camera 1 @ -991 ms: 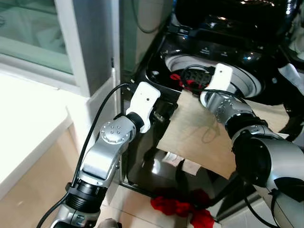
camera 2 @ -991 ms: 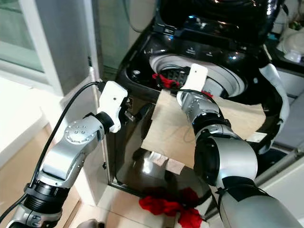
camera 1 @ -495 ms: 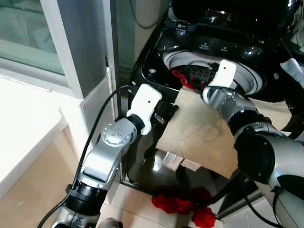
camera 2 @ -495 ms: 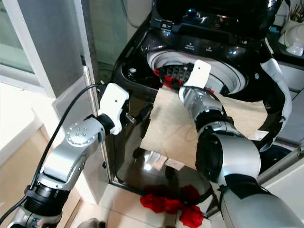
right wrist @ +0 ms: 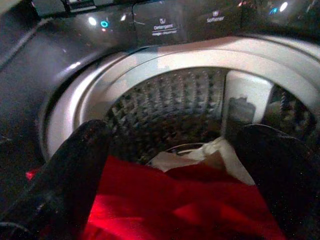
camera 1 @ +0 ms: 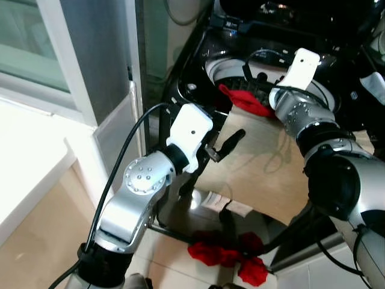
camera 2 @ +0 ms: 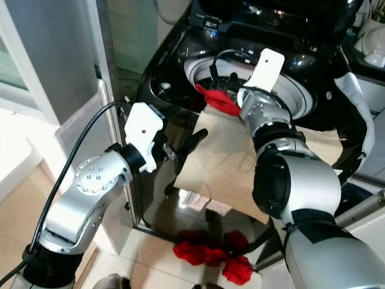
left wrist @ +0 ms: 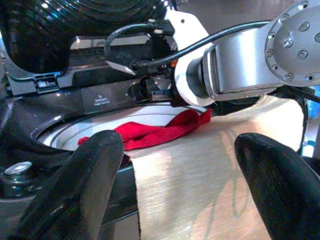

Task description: Clothes washing

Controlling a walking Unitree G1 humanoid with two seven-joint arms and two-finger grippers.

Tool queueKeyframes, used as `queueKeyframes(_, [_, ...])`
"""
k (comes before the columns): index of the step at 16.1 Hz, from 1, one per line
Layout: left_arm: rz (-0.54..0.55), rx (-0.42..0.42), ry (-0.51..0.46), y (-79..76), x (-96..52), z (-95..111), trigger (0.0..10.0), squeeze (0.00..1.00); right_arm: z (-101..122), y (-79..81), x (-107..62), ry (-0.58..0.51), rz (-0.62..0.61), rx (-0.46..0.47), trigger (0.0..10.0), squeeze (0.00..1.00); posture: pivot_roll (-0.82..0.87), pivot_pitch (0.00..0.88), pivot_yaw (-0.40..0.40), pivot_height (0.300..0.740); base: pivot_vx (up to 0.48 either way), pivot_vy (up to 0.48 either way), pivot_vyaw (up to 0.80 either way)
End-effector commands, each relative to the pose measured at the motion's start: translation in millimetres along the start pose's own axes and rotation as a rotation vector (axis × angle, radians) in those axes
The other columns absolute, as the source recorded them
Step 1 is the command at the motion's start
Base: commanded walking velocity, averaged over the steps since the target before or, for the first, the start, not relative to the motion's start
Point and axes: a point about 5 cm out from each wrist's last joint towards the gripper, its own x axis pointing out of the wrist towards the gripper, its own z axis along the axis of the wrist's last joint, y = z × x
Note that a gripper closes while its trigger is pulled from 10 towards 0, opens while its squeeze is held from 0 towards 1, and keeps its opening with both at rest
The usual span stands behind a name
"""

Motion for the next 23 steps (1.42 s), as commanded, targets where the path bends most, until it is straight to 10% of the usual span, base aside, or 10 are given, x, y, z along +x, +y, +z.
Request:
queueKeyframes(1, [-0.013, 0.003, -0.002, -4.2, 1.9, 0, 10.0, 0.00, 10, 1.5, -0.3, -0.049, 0.010, -0.053, 10.0, 0.00, 0.03, 0.000, -0.137, 0.740, 0.000, 0.000, 0.00])
queueKeyframes(10, [0.058, 0.037, 0.006, 10.4, 5.9, -7, 10.0, 0.00, 17, 1.3, -7.8, -0.333, 0.136, -0.216, 10.0, 0.00, -0.03, 0.000, -0.107, 0.740, 0.000, 0.000, 0.00])
queueKeyframes(14, [0.044, 0.020, -0.016, 9.3, 9.0, -5, 10.0, 0.00, -39, -20.2, -9.0, -0.090, 0.259, -0.412, 10.0, 0.00, -0.07, 0.000, -0.096, 0.740, 0.000, 0.000, 0.00])
queueKeyframes(17, [0.035, 0.024, -0.016, 10.1, 11.3, -6, 10.0, 0.00, -40, -28.8, -7.5, -0.008, 0.300, -0.564, 10.0, 0.00, -0.08, 0.000, -0.089, 0.740, 0.000, 0.000, 0.00])
queueKeyframes(21, [0.026, 0.022, -0.025, 10.4, 13.7, -3, 10.0, 0.00, -33, -18.1, -3.5, 0.002, 0.252, -0.496, 10.0, 0.00, -0.06, 0.000, -0.076, 0.740, 0.000, 0.000, 0.00])
queueKeyframes(23, [0.025, 0.019, -0.028, 8.9, 14.1, -3, 10.0, 0.00, -40, -5.3, -2.6, 0.074, 0.242, -0.283, 10.0, 0.00, -0.04, 0.000, -0.089, 0.740, 0.000, 0.000, 0.00])
